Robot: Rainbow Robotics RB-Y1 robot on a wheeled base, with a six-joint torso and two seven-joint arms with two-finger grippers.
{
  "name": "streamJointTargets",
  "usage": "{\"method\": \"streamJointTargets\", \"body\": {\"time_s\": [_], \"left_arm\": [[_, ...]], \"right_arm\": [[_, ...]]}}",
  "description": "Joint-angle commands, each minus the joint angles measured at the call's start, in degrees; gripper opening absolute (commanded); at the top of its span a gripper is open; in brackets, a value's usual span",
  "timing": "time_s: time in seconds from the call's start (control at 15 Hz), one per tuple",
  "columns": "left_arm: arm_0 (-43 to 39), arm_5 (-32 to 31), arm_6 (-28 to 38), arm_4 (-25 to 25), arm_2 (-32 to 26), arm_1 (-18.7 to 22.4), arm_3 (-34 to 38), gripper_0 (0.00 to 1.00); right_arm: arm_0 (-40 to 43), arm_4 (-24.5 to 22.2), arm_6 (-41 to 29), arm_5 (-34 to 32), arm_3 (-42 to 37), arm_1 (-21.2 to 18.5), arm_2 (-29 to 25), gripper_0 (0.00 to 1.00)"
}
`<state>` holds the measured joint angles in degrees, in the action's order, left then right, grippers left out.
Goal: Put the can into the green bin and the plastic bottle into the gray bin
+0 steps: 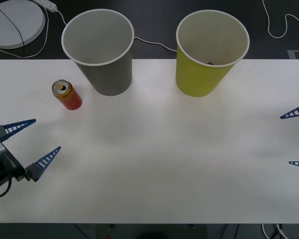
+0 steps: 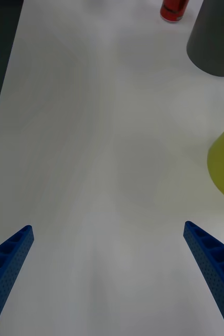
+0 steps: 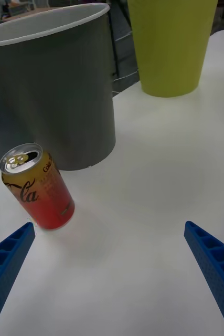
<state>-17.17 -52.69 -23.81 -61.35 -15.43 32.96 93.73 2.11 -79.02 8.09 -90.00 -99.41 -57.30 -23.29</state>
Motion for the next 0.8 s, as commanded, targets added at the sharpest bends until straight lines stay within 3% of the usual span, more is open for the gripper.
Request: {"method": "streamJointTargets", "body": {"time_s": [0.07, 0.33, 0.6, 0.8], "left_arm": [[0.20, 1.01, -1.15, -0.35, -0.92, -4.14, -0.83, 1.00], [2.22, 2.42, -4.23, -0.09, -1.44, -6.60, -4.61, 1.00], [7.15, 2.68, -13.72, 6.33, -0.83, -7.65, -14.98, 1.00], [11.36, 2.77, -14.95, 12.04, 0.14, -7.65, -21.83, 1.00]], "right_arm": [[0.00, 0.00, 0.00, 0.00, 0.01, 0.00, 0.00, 1.00], [0.00, 0.00, 0.00, 0.00, 0.01, 0.00, 0.00, 1.00], [0.00, 0.00, 0.00, 0.00, 0.01, 0.00, 0.00, 1.00], [0.00, 0.00, 0.00, 0.00, 0.01, 0.00, 0.00, 1.00]]}}
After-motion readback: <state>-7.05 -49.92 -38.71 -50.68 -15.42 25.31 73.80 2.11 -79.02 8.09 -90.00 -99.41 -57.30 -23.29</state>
